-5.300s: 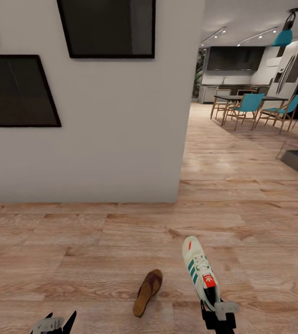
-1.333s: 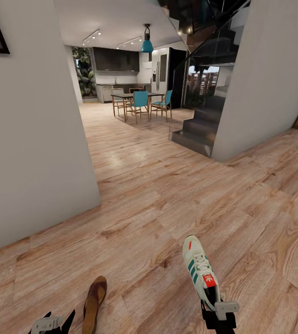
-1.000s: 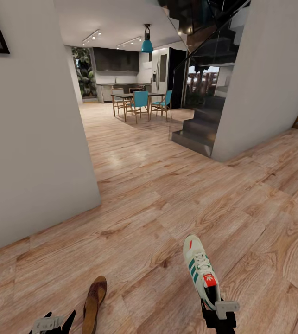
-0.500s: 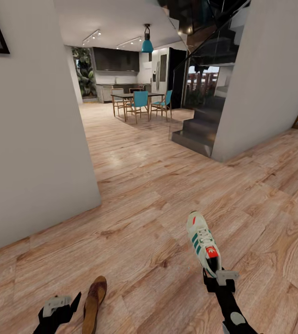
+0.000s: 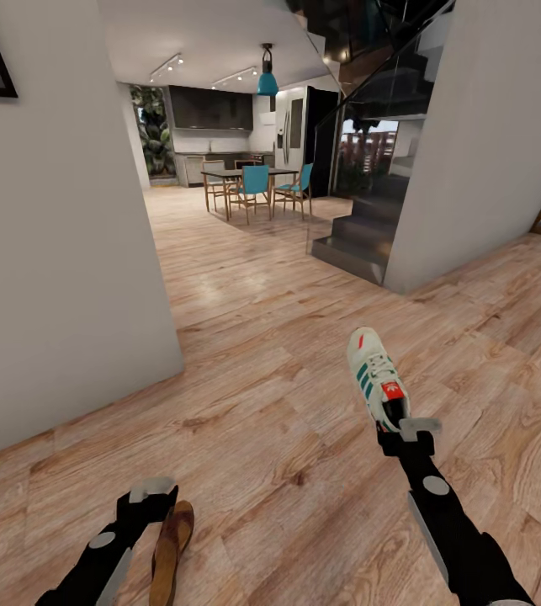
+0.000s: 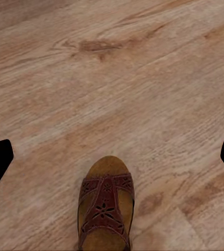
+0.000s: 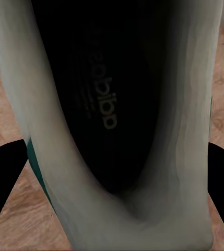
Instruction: Pick up the two gym shoes and the two sandals from the corridor floor and place them onto the hallstand (shoe rack) in the corridor, making sure they are on the rack and not on the floor. Arrange them so the two gym shoes are next to each other and the two sandals are next to each other.
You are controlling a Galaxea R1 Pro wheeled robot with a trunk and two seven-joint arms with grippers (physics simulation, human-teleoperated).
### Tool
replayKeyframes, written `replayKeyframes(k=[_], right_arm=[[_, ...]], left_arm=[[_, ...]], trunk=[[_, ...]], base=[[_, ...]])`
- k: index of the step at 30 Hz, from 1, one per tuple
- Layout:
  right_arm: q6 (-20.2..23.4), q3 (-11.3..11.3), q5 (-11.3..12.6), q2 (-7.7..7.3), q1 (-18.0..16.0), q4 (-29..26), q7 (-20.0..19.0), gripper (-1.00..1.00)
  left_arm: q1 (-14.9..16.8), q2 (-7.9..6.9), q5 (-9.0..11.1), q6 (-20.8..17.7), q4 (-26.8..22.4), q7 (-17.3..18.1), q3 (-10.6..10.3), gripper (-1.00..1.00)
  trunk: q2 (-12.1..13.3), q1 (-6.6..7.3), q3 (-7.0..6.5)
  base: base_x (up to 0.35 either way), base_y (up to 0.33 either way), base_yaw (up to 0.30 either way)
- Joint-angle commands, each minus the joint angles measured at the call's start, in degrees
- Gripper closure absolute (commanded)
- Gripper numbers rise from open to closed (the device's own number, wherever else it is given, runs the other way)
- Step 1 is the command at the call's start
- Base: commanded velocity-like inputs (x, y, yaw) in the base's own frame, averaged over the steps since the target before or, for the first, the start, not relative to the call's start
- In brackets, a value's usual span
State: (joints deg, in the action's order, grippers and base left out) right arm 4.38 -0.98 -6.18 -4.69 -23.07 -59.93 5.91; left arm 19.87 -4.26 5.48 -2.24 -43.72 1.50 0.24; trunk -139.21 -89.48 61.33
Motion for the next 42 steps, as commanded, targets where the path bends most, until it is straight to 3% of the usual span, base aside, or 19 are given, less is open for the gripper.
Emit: replayKeyframes(k=[1, 3, 4, 9, 10, 17, 21, 30, 42], right_arm=[[0.9, 0.0, -0.5, 0.0, 0.0, -1.0, -0.2, 1.0], [1.6, 0.0, -0.5, 0.01, 0.0, -2.3, -1.1, 1.0], [2.3, -0.3, -0.3, -0.03, 0.0, -3.7, -3.4, 1.0], [4.1, -2.0, 1.0, -0.11, 0.0, -5.3, -8.1, 1.0], [8.2, -5.1, 1.8, -0.29, 0.0, -8.1, -11.4, 1.0], [9.4, -6.0, 1.8, -0.54, 0.0, -8.6, -11.9, 1.0], [9.5, -6.2, 1.8, -0.8, 0.0, -8.6, -11.9, 1.0], [9.6, -6.7, 1.8, -1.06, 0.0, -8.7, -11.9, 1.0], [9.6, -6.8, 1.8, -1.11, 0.0, -8.6, -11.8, 1.0]], left_arm=[[0.6, 0.0, 0.6, -1.1, 0.0, -0.2, -0.2, -1.0], [1.7, 0.0, 0.6, -2.6, 0.1, -0.7, -0.4, -1.0], [3.7, 0.02, 0.5, -4.9, 0.3, -1.2, -0.7, -1.0], [5.0, -0.03, 0.5, -6.2, 0.0, -1.3, -0.9, -1.0], [4.9, -0.12, 0.6, -6.2, -0.2, -1.2, -0.9, -1.0], [4.9, -0.06, 0.6, -6.1, -0.2, -0.9, -1.2, -1.0], [4.9, -0.05, 0.6, -6.5, -0.3, -0.9, -2.5, -1.0], [4.9, -0.09, 0.4, -6.9, -0.2, -1.3, -4.0, -1.0], [5.0, -0.26, 0.3, -6.9, -0.1, -1.4, -4.3, -1.0]], trunk=[[0.0, 0.01, 0.06], [0.0, 0.01, 0.06], [0.0, 0.01, 0.06], [0.0, 0.01, 0.06], [0.0, 0.01, 0.06], [0.0, 0.01, 0.06], [-0.4, -0.21, 0.24], [-4.0, -2.19, 2.28], [-4.2, -2.5, 5.99]], base=[[0.0, 0.0, 0.0], [0.0, 0.0, 0.0], [0.0, 0.0, 0.0], [0.0, 0.0, 0.0], [0.0, 0.0, 0.0], [0.0, 0.0, 0.0], [0.0, 0.0, 0.0], [0.0, 0.0, 0.0], [0.0, 0.0, 0.0]])
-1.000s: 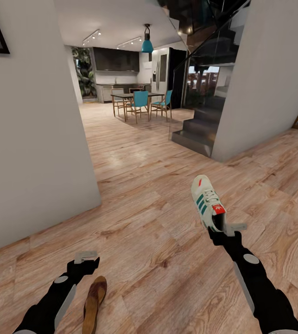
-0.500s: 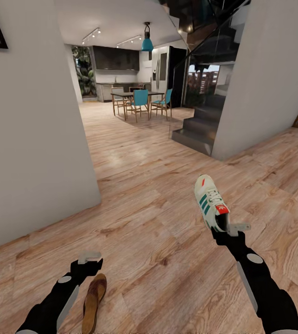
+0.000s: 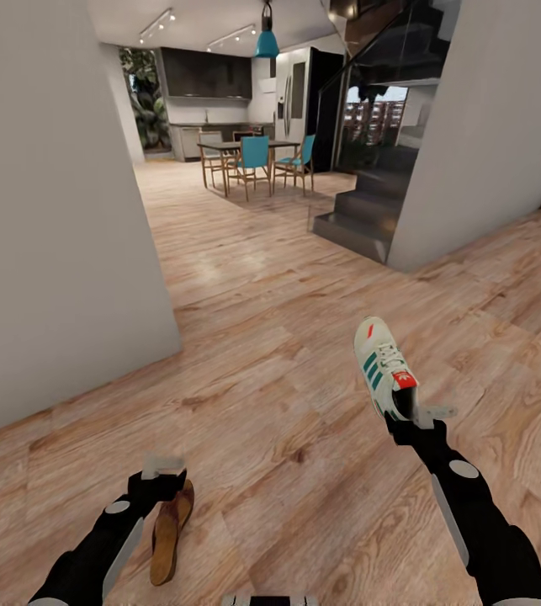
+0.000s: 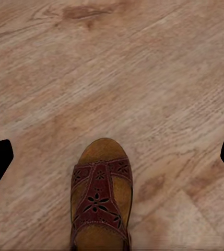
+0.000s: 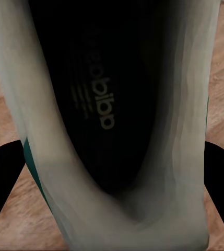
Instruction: Pick up the two gym shoes and the two sandals from the corridor floor and place them onto the hallstand (shoe rack) in the corridor, making sure they are on the rack and not on the floor. Arrange them so the two gym shoes are next to each other and the two sandals are next to each other.
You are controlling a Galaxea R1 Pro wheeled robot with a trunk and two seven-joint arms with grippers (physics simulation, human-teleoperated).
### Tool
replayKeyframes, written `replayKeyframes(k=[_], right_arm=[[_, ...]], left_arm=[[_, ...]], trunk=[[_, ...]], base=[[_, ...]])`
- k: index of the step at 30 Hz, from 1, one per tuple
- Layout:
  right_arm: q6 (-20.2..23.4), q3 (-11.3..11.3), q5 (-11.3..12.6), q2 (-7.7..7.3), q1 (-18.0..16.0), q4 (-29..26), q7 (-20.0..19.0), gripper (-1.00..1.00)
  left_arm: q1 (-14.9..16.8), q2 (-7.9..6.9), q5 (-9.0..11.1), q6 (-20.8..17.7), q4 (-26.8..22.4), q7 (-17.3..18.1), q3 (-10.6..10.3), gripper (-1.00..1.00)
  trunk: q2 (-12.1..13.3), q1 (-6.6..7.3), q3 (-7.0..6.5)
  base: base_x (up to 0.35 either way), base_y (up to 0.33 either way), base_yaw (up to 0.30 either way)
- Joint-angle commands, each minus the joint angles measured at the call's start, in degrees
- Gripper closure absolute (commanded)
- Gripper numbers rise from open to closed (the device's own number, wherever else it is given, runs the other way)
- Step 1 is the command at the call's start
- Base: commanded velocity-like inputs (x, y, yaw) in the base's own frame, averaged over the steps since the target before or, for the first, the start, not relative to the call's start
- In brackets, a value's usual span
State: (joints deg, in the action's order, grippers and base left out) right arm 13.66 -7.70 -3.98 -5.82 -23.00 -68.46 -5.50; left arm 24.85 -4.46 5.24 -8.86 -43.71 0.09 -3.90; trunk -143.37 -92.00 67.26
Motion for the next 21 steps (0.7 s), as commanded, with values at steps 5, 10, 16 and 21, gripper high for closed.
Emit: replayKeyframes(k=[5, 10, 16, 21], right_arm=[[0.3, -0.1, -0.4, 0.02, 0.0, -0.1, -0.4, 1.0], [0.3, -0.1, -0.4, 0.02, 0.0, 0.0, -0.4, 1.0], [0.3, -0.1, -0.4, 0.09, 0.0, 0.0, -0.4, 1.0], [0.3, -0.1, -0.4, 0.11, 0.0, 0.1, -0.4, 1.0]], left_arm=[[0.0, -0.14, 0.5, -0.3, -0.1, -1.0, 0.0, -1.0], [0.0, -0.23, 0.6, -0.1, 0.5, -5.2, -0.2, -1.0], [0.0, -0.08, 0.7, -0.1, 0.7, -5.5, -0.6, -1.0], [0.0, -0.07, 0.7, -0.1, 0.7, -5.5, -0.7, -1.0]], trunk=[[-0.1, -0.11, 1.62], [-0.2, -0.24, 3.18], [-0.2, -0.4, 5.06], [-0.3, -0.52, 6.62]], base=[[0.0, 0.0, 0.0], [0.0, 0.0, 0.0], [0.0, 0.0, 0.0], [0.0, 0.0, 0.0]])
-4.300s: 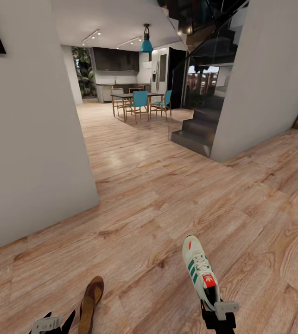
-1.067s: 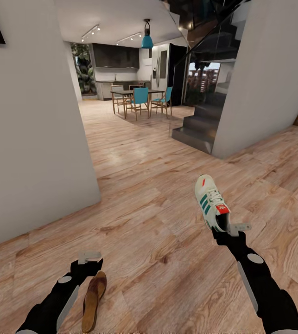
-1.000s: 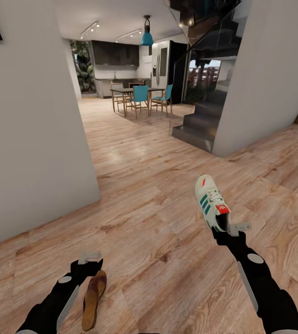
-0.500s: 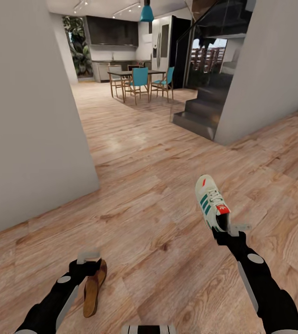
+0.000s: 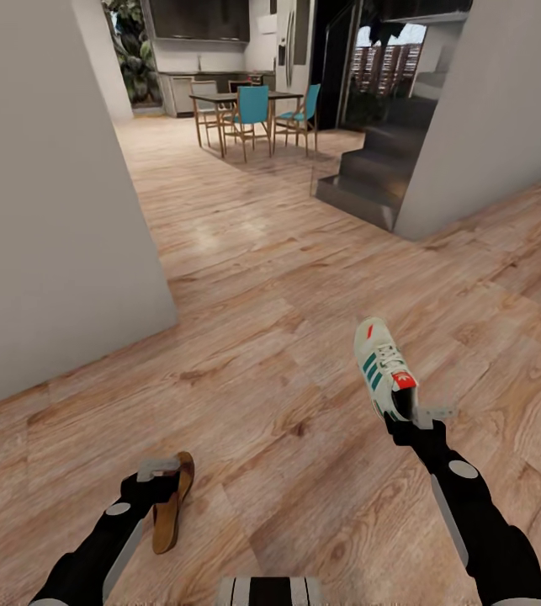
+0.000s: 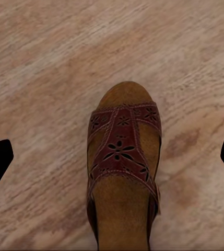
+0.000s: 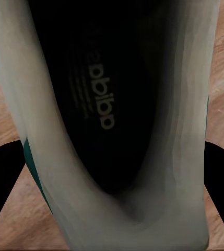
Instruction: Pick up the two gym shoes and the two sandals from the corridor floor and place them onto the hallstand (shoe rack) in the corridor, making sure they are on the rack and not on the floor. Arrange them so the two gym shoes are next to each other and the two sandals are next to each other.
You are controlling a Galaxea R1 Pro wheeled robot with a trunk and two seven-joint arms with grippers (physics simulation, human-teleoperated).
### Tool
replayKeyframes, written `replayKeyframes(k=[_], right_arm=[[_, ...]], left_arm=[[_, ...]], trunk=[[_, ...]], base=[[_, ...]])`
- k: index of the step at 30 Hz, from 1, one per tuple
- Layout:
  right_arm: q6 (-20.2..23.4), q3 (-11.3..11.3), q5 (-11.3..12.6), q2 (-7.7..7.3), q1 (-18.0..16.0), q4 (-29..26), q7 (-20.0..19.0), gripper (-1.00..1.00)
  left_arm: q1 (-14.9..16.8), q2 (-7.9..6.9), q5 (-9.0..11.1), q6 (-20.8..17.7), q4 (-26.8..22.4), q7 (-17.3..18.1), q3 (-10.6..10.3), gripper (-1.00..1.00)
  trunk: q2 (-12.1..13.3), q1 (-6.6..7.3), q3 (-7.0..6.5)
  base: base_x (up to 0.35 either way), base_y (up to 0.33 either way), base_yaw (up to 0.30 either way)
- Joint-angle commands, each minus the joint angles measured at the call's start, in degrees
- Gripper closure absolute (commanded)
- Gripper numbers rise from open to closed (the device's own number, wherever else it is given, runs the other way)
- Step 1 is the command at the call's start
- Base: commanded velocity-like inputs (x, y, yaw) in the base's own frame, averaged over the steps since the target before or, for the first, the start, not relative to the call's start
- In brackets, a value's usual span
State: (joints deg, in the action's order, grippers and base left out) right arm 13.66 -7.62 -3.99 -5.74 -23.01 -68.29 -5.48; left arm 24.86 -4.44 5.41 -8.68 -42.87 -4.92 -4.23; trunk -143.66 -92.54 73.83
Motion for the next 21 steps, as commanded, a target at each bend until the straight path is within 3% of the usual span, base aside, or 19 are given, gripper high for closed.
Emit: replayKeyframes(k=[1, 9, 16, 21], right_arm=[[0.3, -0.1, -0.4, 0.02, 0.0, -0.1, -0.4, 1.0], [0.3, -0.1, -0.4, 0.03, 0.0, -0.1, -0.4, 1.0], [0.3, -0.1, -0.4, 0.03, 0.0, -0.2, -0.4, 1.0], [0.3, -0.1, -0.4, 0.03, 0.0, -0.2, -0.4, 1.0]], left_arm=[[0.0, -0.14, 0.6, -0.3, -0.1, -0.5, -0.4, -1.0], [-0.1, -0.2, 0.6, -0.3, 0.0, -0.6, -0.3, -1.0], [-0.1, -0.42, 0.6, 0.1, 0.9, -0.7, -0.1, -1.0], [-0.1, -0.23, 0.4, 2.5, 3.4, -0.7, 0.0, -1.0]], trunk=[[0.0, -0.01, 0.37], [-0.1, -0.22, 2.86], [-0.1, -0.22, 3.34], [-0.1, -0.22, 3.4]], base=[[0.0, 0.0, 0.0], [0.0, 0.0, 0.0], [0.0, 0.0, 0.0], [0.0, 0.0, 0.0]])
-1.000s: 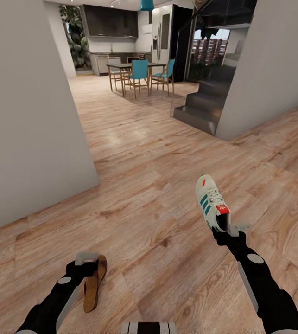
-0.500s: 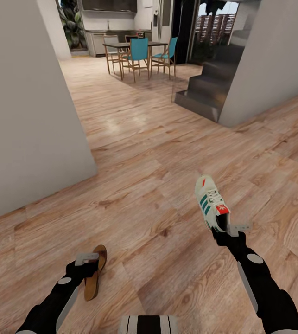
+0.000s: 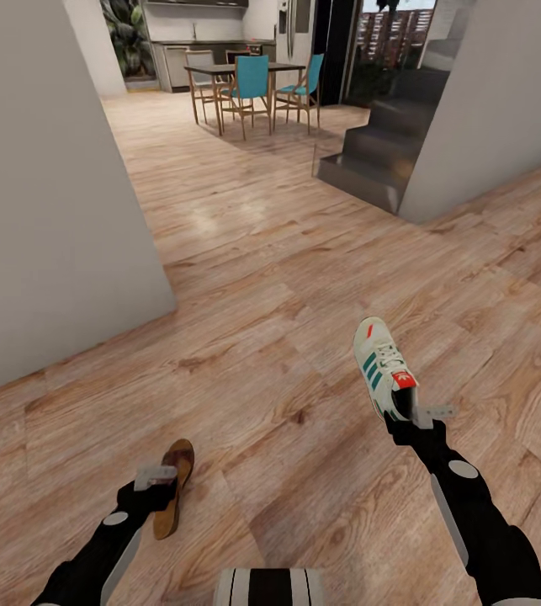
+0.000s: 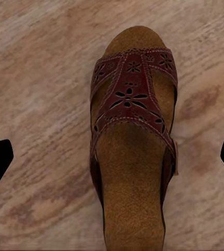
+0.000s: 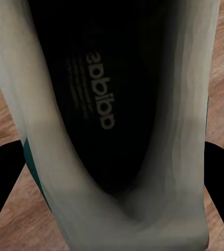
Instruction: Pick up the two gym shoes and the two sandals from the corridor floor and place them onto the hallstand (shoe rack) in the corridor, making sure they are on the rack and not on the floor. Arrange them so the two gym shoes are next to each other and the two sandals are next to each other.
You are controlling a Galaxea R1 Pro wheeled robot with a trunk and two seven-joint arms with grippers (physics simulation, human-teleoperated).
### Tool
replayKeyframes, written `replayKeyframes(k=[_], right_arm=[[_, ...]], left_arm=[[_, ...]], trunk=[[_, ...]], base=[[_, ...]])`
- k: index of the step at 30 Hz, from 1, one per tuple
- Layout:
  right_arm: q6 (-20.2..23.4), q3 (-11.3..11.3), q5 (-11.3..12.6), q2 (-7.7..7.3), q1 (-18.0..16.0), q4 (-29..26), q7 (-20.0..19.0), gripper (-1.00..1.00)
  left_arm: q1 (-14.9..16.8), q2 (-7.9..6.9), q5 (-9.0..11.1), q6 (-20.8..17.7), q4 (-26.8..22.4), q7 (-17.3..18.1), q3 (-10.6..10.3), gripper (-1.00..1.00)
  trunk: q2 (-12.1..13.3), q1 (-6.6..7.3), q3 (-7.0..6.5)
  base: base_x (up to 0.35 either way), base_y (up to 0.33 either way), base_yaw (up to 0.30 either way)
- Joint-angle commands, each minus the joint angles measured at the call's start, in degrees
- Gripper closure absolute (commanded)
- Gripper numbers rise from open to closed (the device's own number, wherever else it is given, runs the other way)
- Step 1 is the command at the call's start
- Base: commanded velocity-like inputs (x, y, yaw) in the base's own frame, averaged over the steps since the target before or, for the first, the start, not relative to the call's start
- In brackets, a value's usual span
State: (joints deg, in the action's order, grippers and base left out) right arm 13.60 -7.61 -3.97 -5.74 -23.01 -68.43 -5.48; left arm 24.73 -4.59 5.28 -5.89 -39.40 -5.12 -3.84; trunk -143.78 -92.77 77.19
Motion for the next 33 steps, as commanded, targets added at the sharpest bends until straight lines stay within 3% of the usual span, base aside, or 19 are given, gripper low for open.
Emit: replayKeyframes(k=[1, 5, 8, 24, 30, 33], right_arm=[[0.3, -0.1, -0.4, 0.02, 0.0, -0.1, -0.4, 1.0], [0.3, -0.1, -0.4, 0.02, 0.0, -0.2, -0.4, 1.0], [0.3, -0.2, -0.4, 0.02, 0.0, -0.2, -0.4, 1.0], [0.3, -0.1, -0.4, 0.02, 0.0, -0.2, -0.3, 1.0], [0.4, -0.2, -0.3, 0.02, 0.0, -1.0, -0.4, 1.0], [2.4, -0.2, -0.3, 0.02, 0.0, -6.3, -0.5, 1.0]], left_arm=[[0.0, -0.05, 0.6, 1.7, 0.7, -0.5, -0.4, -1.0], [0.0, 0.09, 0.7, 7.6, 4.7, -0.4, -0.3, -1.0], [0.0, 0.15, 0.7, 9.1, 6.7, -0.4, -0.3, -1.0], [0.2, 0.22, 0.8, 10.3, 6.8, -0.3, -0.3, -1.0], [0.2, 0.25, 0.7, 10.3, 6.7, -0.4, -0.3, -1.0], [0.3, 0.28, 0.7, 10.2, 6.7, -0.4, -0.4, -1.0]], trunk=[[0.0, 0.01, 0.04], [-0.1, -0.09, 1.04], [-0.1, -0.17, 1.91], [-0.3, -0.58, 6.87], [-0.3, -0.58, 7.1], [-0.3, -0.58, 7.13]], base=[[0.0, 0.0, 0.0], [0.0, 0.0, 0.0], [0.0, 0.0, 0.0], [0.0, 0.0, 0.0], [0.0, 0.0, 0.0], [0.0, 0.0, 0.0]])
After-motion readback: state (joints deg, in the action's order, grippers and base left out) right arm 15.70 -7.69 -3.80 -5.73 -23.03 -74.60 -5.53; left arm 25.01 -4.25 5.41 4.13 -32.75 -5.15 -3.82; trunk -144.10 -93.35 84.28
